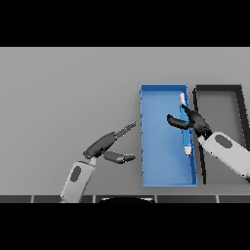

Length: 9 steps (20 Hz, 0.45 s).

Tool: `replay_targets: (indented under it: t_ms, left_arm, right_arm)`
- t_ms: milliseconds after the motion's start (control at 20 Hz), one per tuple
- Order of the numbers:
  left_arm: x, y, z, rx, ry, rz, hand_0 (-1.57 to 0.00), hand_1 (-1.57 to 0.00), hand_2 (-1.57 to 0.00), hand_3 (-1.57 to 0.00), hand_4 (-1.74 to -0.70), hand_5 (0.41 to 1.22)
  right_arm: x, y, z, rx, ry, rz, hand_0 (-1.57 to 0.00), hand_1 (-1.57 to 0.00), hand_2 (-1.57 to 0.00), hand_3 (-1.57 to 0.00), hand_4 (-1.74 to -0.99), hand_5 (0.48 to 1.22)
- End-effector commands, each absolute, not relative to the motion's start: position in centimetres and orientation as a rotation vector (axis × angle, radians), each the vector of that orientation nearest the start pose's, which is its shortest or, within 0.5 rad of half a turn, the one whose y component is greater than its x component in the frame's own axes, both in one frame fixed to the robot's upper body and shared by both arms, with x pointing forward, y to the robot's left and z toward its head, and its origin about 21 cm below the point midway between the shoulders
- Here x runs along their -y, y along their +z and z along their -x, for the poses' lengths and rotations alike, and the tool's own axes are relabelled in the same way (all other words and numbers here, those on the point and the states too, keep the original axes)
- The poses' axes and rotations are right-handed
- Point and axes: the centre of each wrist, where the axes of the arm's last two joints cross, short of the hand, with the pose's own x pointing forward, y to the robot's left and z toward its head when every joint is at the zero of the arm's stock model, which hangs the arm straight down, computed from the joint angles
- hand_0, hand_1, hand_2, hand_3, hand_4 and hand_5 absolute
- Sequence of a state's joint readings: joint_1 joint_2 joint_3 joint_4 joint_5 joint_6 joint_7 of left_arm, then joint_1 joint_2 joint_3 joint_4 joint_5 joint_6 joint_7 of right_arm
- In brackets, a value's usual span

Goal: Pick up the blue pipe and place it into the blue bin.

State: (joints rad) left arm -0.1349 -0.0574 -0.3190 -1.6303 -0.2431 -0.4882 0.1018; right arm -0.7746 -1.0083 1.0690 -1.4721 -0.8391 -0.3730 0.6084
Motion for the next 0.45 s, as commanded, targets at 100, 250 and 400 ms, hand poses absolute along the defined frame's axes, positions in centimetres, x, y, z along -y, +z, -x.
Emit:
replay_targets:
  t_ms: [100, 250, 400]
  left_arm:
    - [-12.26, 4.59, -26.14, 1.551, -0.882, 0.421, 0.0, 0.0, 0.0, 0.0, -0.89, 0.431]
    - [-12.32, 4.59, -25.92, 1.554, -0.877, 0.42, 0.0, 0.0, 0.0, 0.0, -0.88, 0.431]
    - [-11.76, 4.92, -25.84, 1.559, -0.879, 0.423, 0.0, 0.0, 0.0, 0.0, -0.88, 0.431]
  right_arm:
    - [25.01, 11.03, -31.25, 0.833, 0.608, 0.323, -0.01, -0.01, -0.01, 0.0, -1.02, 0.666]
    - [24.84, 11.22, -30.9, 0.829, 0.614, 0.304, -0.01, -0.01, -0.01, 0.0, -1.022, 0.658]
    - [24.74, 11.14, -30.94, 0.832, 0.621, 0.311, -0.01, -0.01, -0.01, 0.0, -1.022, 0.643]
